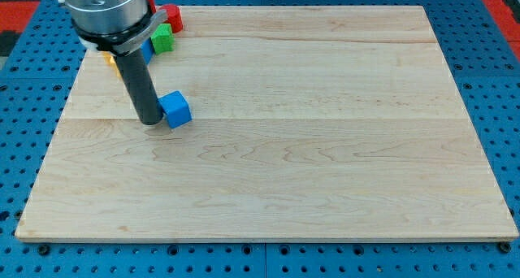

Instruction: Move the blue cube into the green star

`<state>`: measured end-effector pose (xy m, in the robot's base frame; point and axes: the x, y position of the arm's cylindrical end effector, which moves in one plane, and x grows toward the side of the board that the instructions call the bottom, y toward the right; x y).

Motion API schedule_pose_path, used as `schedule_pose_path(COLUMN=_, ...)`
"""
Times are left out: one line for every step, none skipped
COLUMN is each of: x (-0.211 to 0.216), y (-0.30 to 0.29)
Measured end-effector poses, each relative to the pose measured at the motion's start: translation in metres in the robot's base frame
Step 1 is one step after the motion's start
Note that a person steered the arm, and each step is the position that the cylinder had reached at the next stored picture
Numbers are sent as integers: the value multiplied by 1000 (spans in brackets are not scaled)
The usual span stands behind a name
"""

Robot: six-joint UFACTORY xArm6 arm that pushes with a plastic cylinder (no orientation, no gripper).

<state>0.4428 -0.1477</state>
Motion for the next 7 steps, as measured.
schedule_pose_path(x=32, y=1)
schedule_pose_path(x=6, y=32)
schedule_pose_path(x=-14, y=51)
schedule_pose_path(x=-25, y=51)
schedule_pose_path(x=-56, y=56)
schedule_pose_path(x=-69, y=60)
schedule_pose_path(x=-54, y=78)
